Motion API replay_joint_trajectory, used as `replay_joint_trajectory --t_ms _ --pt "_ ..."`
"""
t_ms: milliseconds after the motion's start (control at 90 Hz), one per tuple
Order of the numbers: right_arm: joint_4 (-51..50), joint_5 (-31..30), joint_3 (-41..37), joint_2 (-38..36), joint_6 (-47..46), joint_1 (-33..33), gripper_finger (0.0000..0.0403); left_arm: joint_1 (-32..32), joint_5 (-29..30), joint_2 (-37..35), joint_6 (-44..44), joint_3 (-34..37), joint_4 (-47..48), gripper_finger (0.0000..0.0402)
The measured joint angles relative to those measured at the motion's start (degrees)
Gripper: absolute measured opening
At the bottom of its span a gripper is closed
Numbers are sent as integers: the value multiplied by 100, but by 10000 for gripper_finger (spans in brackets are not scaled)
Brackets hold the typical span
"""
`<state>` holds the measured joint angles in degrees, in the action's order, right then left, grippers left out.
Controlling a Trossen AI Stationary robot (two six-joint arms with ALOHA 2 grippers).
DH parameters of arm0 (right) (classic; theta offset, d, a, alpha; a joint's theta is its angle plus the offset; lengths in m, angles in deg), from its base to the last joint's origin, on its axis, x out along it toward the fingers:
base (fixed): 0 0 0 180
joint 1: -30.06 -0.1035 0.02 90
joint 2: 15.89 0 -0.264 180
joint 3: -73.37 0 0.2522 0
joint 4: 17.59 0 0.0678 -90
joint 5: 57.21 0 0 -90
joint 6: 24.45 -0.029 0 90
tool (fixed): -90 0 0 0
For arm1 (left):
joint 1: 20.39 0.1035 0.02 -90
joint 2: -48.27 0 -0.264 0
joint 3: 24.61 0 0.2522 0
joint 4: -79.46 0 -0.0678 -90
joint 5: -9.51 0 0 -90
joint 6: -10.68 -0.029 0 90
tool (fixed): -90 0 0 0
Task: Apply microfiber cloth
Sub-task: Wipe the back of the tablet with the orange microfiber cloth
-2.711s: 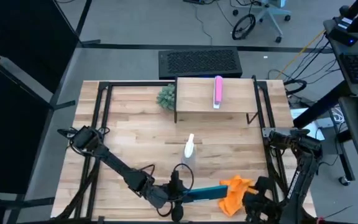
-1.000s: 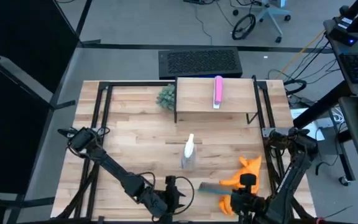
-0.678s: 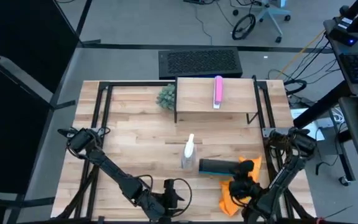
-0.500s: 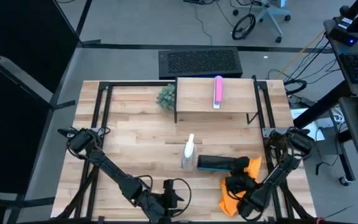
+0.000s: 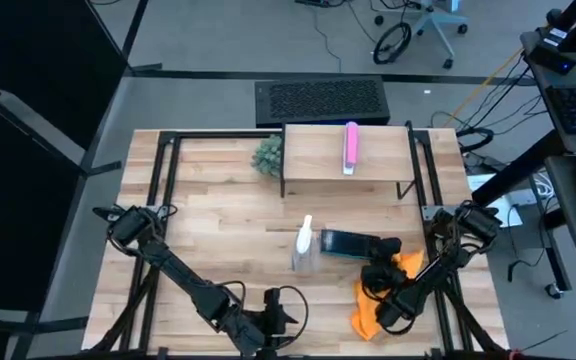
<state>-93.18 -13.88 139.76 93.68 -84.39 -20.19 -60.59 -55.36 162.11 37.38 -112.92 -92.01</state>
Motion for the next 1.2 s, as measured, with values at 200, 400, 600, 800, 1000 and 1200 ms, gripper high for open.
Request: replay_joint_trajectory --t_ms 200,400,600,800,1000,1200 --pt "13 4 -10 3 -90 -1 119 6 0 0 1 0 9 155" --pt "126 3 -16 5 -101 -7 198 6 0 0 2 0 9 155" --pt "169 56 -5 14 -506 -9 262 6 0 0 4 0 11 155" --pt "205 403 96 29 -920 -20 282 6 -2 0 151 0 8 155" --pt "191 475 224 38 -842 -61 277 6 -3 0 155 2 9 155" --pt "181 463 228 38 -815 -73 275 6 -8 0 156 2 2 155"
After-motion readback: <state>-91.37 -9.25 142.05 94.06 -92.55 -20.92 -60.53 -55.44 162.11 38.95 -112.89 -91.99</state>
